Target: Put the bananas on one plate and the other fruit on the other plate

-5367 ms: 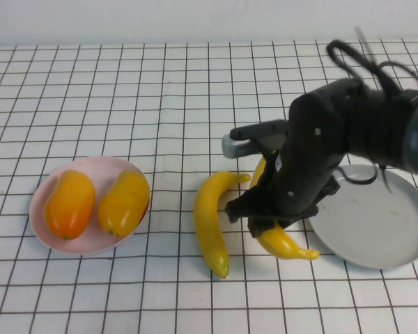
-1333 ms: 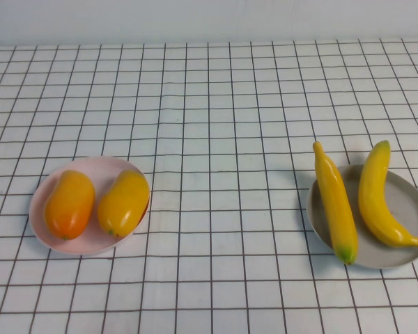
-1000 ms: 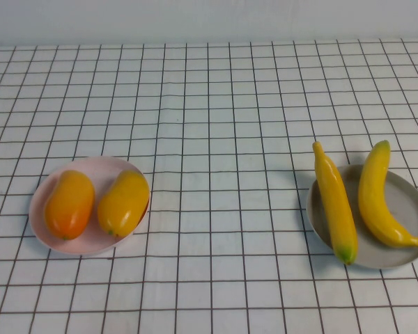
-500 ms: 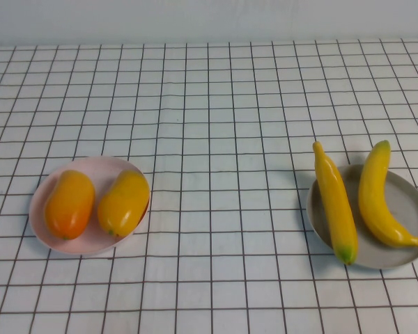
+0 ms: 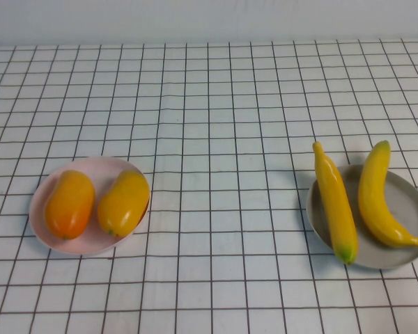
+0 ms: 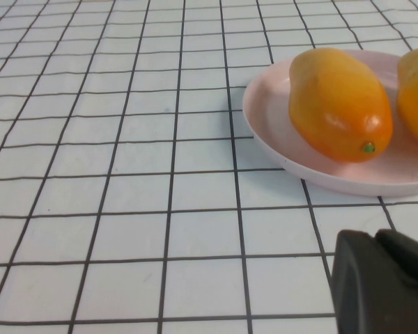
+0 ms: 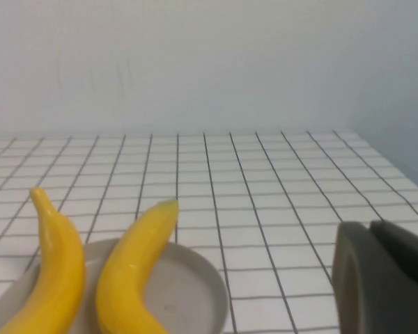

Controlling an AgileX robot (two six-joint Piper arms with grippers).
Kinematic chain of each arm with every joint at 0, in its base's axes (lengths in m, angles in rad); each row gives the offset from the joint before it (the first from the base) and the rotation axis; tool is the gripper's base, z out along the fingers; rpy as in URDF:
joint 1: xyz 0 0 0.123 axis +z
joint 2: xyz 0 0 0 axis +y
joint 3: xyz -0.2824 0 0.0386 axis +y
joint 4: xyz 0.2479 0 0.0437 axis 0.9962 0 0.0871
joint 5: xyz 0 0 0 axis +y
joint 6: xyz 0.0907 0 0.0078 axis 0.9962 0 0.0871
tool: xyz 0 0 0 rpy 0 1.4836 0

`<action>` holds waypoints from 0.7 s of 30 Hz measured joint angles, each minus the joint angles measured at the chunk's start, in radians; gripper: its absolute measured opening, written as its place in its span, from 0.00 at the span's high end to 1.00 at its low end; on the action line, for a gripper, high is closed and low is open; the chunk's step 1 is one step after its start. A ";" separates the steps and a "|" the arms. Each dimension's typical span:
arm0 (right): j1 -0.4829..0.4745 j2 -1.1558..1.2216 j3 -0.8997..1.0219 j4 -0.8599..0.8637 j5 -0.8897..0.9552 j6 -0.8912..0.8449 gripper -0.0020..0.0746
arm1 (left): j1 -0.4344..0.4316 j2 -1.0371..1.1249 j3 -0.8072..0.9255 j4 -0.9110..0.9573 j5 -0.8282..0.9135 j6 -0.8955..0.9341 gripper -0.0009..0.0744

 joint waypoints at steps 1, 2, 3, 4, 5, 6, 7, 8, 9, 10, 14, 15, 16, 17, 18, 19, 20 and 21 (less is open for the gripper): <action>-0.006 0.000 0.000 0.003 0.023 -0.002 0.99 | 0.000 0.000 0.000 0.000 0.000 0.000 0.99; -0.010 0.000 0.000 0.004 0.041 -0.002 0.99 | 0.000 0.000 0.000 0.000 0.000 0.000 0.99; -0.012 0.000 0.000 0.007 0.069 -0.002 0.99 | 0.000 0.000 0.000 0.000 0.000 0.000 0.99; -0.014 0.000 0.000 0.010 0.088 -0.004 0.99 | 0.000 0.000 0.000 0.000 0.000 0.000 0.99; -0.014 0.000 0.000 0.010 0.112 -0.004 0.99 | 0.000 0.000 0.000 0.000 0.000 0.000 0.99; -0.014 0.000 0.000 0.012 0.137 -0.004 0.99 | 0.000 0.000 0.000 0.000 0.000 0.000 0.99; -0.014 0.000 0.000 0.012 0.158 -0.006 0.99 | 0.000 0.000 0.000 0.000 0.000 0.000 0.99; -0.014 0.000 0.000 0.012 0.185 -0.006 0.99 | 0.000 0.000 0.000 0.000 0.000 0.000 0.99; -0.014 0.000 0.000 0.012 0.213 -0.006 0.99 | 0.000 0.000 0.000 0.000 0.000 0.000 0.99; -0.014 0.000 0.000 0.012 0.236 -0.011 0.99 | 0.000 0.000 0.000 0.000 0.000 0.000 0.99; -0.014 0.000 0.004 0.012 0.260 -0.061 0.99 | 0.000 0.000 0.000 0.000 0.000 0.000 0.99; -0.014 0.000 0.004 0.013 0.261 -0.081 0.99 | 0.000 0.000 0.000 0.000 0.000 0.000 0.99; -0.014 0.000 0.004 0.013 0.261 -0.103 0.99 | 0.000 0.000 0.000 0.000 0.000 0.000 0.99; -0.014 0.000 0.004 0.013 0.261 -0.125 0.99 | 0.000 0.000 0.000 0.000 0.000 0.000 0.99; -0.014 0.000 0.004 0.013 0.261 -0.140 0.99 | 0.000 0.000 0.000 0.000 0.000 0.000 0.99; -0.014 0.000 0.004 0.013 0.262 -0.146 0.99 | 0.000 0.000 0.000 0.000 0.000 0.000 0.99; -0.014 0.000 0.004 0.013 0.264 -0.150 0.99 | 0.000 0.000 0.000 0.000 0.000 0.000 0.99; -0.014 0.000 0.004 0.013 0.266 -0.153 0.99 | 0.000 0.000 0.000 0.000 0.000 0.000 0.99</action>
